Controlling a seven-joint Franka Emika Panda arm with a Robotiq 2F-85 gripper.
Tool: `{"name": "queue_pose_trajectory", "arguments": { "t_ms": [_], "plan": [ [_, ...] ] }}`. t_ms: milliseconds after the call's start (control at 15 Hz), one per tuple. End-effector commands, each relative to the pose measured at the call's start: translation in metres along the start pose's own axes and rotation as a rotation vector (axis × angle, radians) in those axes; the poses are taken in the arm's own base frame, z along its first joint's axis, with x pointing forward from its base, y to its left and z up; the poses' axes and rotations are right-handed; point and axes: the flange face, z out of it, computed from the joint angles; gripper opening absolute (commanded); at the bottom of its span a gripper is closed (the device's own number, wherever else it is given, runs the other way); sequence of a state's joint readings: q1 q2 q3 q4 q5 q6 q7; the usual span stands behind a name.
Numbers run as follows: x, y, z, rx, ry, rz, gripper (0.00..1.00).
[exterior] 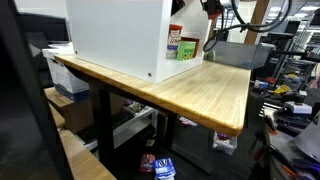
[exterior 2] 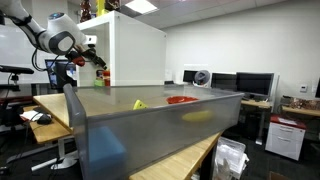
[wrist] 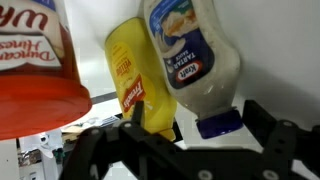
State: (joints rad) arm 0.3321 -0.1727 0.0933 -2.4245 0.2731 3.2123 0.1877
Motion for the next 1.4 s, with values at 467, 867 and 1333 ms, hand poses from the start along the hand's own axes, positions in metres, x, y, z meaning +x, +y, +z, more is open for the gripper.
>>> {"name": "queue_pose_trajectory", "arguments": {
  "t_ms": [467, 867, 1333],
  "plan": [
    [-0.011, -0.039, -0.008, 0.095, 0.05, -0.007, 1.0],
    [-0.016, -0.036, -0.004, 0.097, 0.065, -0.013, 0.7],
    [-0.025, -0.011, 0.021, 0.036, 0.081, -0.032, 0.61]
  ]
}}
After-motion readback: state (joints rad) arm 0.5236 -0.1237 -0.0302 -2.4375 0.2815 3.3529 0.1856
